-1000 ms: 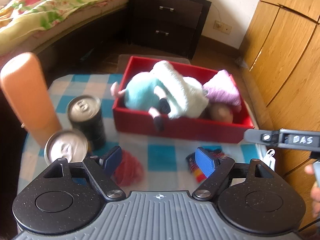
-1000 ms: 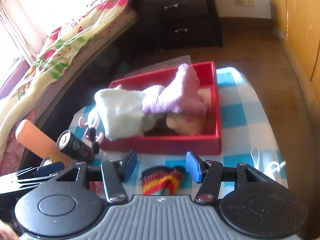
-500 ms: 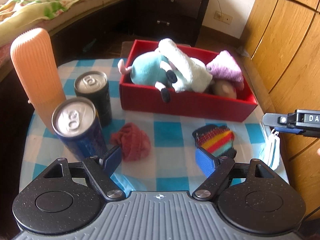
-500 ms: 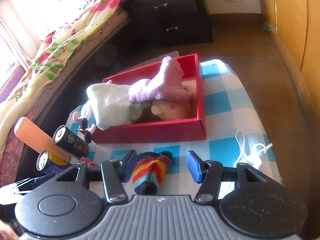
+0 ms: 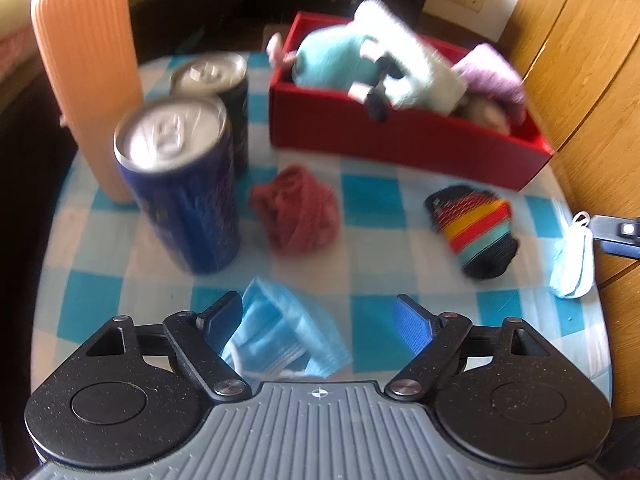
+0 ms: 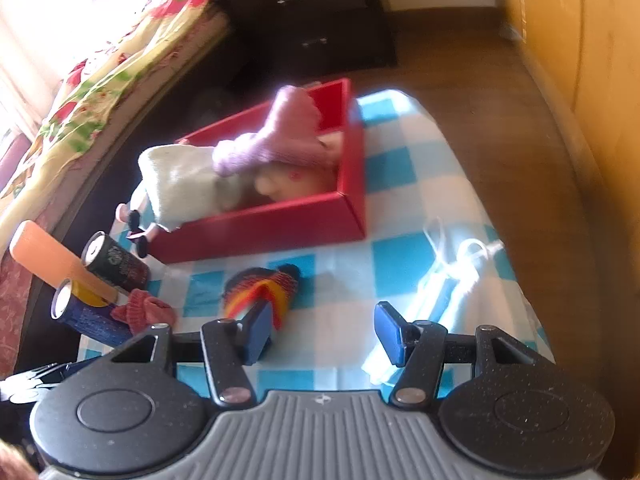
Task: Organize soft objects
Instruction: 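Move the left tool to a blue face mask while the right tool reaches another mask, then grasp the blue face mask with the left tool while the right tool grasps the other mask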
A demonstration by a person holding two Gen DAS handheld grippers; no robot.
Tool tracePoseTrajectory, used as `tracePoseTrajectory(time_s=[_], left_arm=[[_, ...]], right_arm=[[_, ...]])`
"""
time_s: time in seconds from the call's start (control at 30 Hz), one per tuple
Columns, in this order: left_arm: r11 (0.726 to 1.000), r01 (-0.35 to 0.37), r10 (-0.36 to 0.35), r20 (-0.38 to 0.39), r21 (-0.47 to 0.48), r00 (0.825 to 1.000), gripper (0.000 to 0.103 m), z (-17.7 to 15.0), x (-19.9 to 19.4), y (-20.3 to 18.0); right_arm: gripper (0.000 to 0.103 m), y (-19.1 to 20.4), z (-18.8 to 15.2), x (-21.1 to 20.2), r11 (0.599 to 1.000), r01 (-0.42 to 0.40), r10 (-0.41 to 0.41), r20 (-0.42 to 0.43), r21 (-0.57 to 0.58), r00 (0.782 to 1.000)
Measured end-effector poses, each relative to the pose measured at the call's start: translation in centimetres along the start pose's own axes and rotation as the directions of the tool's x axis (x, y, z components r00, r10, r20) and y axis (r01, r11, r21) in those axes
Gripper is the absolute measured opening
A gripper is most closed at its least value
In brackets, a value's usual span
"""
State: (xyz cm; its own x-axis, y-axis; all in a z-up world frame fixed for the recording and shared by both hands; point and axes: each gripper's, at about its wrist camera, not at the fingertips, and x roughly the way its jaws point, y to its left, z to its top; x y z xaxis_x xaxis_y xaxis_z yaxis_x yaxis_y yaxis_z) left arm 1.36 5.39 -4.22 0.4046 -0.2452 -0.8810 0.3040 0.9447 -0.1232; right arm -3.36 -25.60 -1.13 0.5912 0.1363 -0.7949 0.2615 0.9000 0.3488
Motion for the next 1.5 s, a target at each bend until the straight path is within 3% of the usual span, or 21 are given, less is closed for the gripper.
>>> tracePoseTrajectory(time_s=[0.2, 0.37, 0.47, 0.67, 0.8, 0.9, 0.97, 1.27, 1.5], left_arm=[[0.999, -0.035, 0.035, -0.045, -0.003, 0.998, 0.077, -0.9, 0.8, 0.1], [1.000, 0.000, -0.003, -0.104, -0.027, 0.995, 0.059, -1.3, 2.0, 0.2], [1.000, -0.002, 0.001, -0.102, -0.009, 0.995, 0.053, -1.5, 1.9, 0.0], [1.000, -0.007, 0.009, -0.097, 0.017, 0.995, 0.051, -1.7, 1.9, -0.3], [1.000, -0.005, 0.005, -0.086, -0.005, 0.996, 0.052, -1.8, 1.7, -0.1], [0.999, -0.016, 0.019, -0.084, 0.030, 0.996, 0.053, -2.0, 1.8, -0.4], [0.999, -0.025, 0.028, -0.082, 0.038, 0.996, 0.054, -2.0, 1.9, -0.6], [0.998, -0.028, 0.033, -0.087, 0.060, 0.996, 0.061, -2.0, 2.3, -1.1], [0.999, -0.023, 0.024, -0.074, 0.022, 0.997, 0.064, -2.1, 2.3, -0.6]], right_arm=[[0.041, -2.7, 0.2, -0.3, 0.996, 0.054, -0.054, -0.001, 0.065, 0.999], [0.044, -4.4, 0.3, 1.0, 0.986, 0.131, -0.127, -0.040, 0.105, 0.991], [0.044, -4.6, 0.1, 1.9, 0.983, 0.156, -0.150, -0.064, 0.102, 0.987], [0.045, -5.3, -0.4, 4.2, 0.974, 0.165, -0.142, -0.152, 0.155, 0.978], [0.044, -4.9, -0.6, 4.8, 0.978, 0.158, -0.141, -0.126, 0.138, 0.982], [0.028, -4.6, -0.5, 4.8, 0.977, 0.178, -0.164, -0.116, 0.118, 0.980], [0.000, -4.6, -0.5, 4.7, 0.982, 0.147, -0.133, -0.120, 0.117, 0.984], [0.000, -3.7, -0.5, 3.9, 0.992, 0.079, -0.069, -0.103, 0.099, 0.992], [0.000, -3.0, -0.2, 3.4, 0.994, 0.038, -0.029, -0.086, 0.105, 0.996]])
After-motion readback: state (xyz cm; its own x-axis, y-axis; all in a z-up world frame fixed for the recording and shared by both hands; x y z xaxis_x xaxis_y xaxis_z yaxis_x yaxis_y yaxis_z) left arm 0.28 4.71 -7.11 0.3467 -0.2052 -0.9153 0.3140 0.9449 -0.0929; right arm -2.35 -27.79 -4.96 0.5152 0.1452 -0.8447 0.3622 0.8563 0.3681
